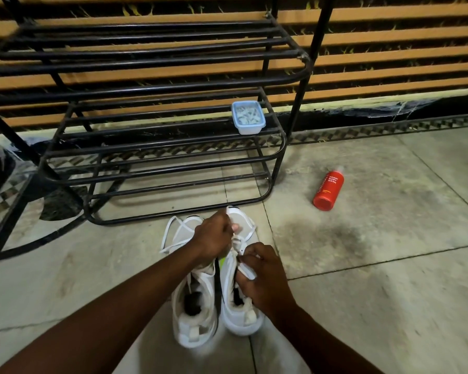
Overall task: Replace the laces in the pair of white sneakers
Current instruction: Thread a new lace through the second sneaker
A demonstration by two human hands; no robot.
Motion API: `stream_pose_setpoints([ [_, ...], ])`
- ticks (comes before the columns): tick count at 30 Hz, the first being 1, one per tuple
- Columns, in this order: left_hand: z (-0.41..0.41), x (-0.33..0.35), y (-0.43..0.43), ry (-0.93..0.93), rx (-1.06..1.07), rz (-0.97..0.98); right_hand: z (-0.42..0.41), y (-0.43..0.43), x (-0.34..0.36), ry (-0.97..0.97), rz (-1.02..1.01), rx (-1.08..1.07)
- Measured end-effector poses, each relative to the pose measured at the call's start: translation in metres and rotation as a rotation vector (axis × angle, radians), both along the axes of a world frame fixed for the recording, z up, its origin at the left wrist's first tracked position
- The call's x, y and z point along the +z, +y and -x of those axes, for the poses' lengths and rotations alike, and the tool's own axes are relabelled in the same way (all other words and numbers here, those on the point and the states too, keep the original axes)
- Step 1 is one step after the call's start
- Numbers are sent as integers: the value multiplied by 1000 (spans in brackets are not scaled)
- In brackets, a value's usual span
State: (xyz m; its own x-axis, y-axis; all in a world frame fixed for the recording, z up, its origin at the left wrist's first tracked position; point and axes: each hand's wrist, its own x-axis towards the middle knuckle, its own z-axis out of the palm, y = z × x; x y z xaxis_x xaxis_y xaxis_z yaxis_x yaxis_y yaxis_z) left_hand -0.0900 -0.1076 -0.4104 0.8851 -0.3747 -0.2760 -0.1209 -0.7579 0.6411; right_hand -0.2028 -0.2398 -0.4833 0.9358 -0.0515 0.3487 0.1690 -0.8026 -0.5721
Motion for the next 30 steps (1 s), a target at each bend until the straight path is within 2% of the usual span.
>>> stream_pose_setpoints([
  [3,-5,-1,5,12,-114,15,0,0,-1,-9,-2,1],
  [6,-3,4,2,-74,-241,81,0,0,0,-16,-7,2],
  [8,-2,4,1,-176,-236,134,1,0,0,-23,-6,2],
  [12,1,4,10,-201,-225,91,1,1,1,-21,-32,4],
  [15,0,10,15,-320,-220,118,1,0,2,7,-10,6],
  [17,-3,19,16,-395,-289,128,2,0,3,37,3,0],
  [21,-13,27,28,-596,-644,-282,2,1,4,40,-11,-11],
  [23,-16,26,33,-521,-594,-353,2,2,5,45,-23,-15],
  [25,-19,26,38,-438,-433,-268,2,2,6,47,-29,-15],
  [27,-21,26,39,-493,-374,-210,2,2,6,55,-36,-17],
  [29,-18,27,41,-535,-254,-13,2,2,6,68,-58,-21],
  [30,-16,26,40,-471,-161,146,2,2,6,73,-71,-23],
])
